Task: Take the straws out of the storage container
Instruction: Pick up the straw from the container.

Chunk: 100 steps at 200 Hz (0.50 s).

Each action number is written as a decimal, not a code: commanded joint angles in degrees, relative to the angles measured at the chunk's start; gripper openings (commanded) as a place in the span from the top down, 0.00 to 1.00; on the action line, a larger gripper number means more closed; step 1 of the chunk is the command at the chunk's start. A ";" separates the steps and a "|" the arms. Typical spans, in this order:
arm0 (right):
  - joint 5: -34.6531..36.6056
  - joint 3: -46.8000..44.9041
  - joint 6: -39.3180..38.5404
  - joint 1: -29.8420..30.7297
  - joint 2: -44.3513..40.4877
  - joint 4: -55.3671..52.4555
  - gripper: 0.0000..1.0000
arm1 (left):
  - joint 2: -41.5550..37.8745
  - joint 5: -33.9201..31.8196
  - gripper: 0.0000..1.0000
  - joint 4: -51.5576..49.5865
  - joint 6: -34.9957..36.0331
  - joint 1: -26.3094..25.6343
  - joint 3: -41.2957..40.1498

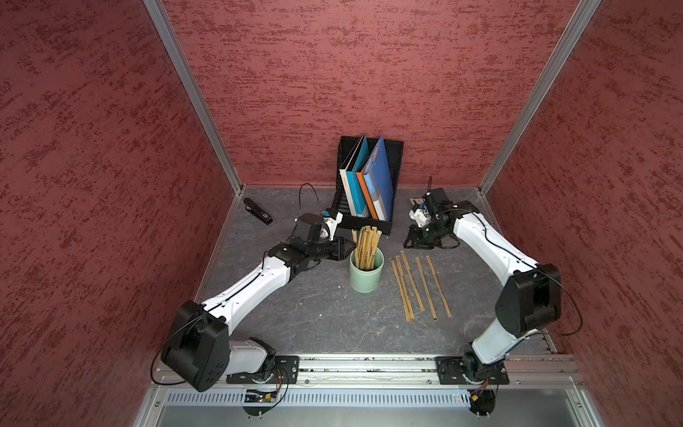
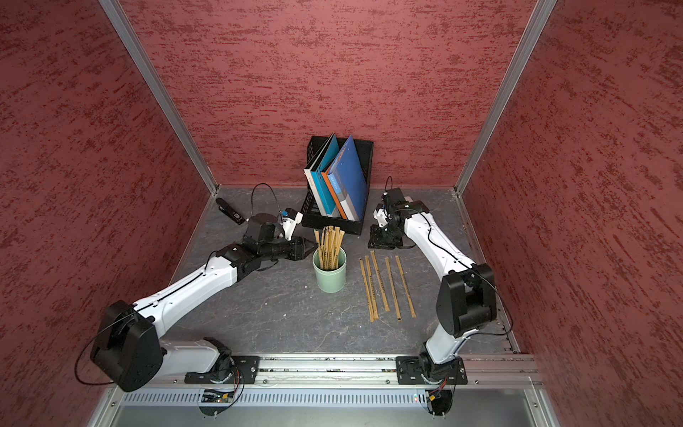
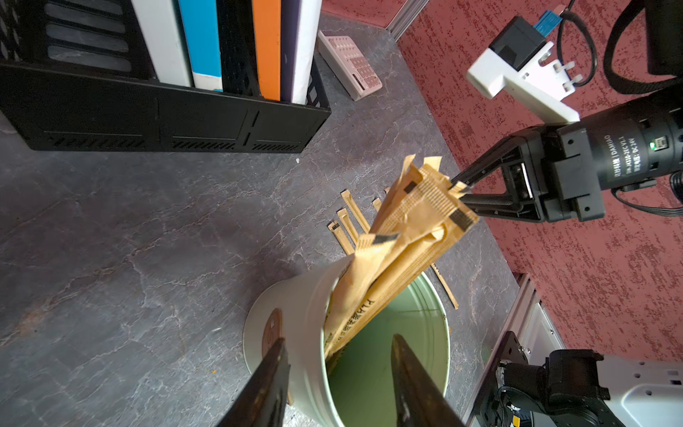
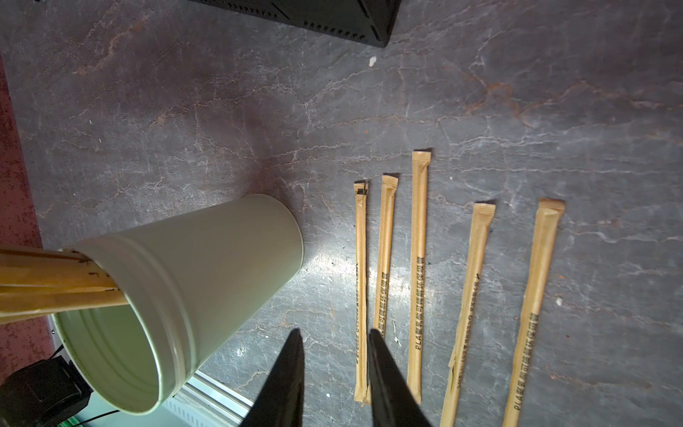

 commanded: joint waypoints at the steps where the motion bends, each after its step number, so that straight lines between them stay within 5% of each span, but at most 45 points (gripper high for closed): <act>1: -1.00 -0.34 0.23 0.14 -0.34 0.97 0.73 | 1.11 0.53 0.56 2.09 1.04 -0.24 1.82; 100: -0.93 -0.52 0.26 0.16 0.42 1.15 0.73 | 4.44 0.95 0.72 2.46 1.65 -0.69 4.02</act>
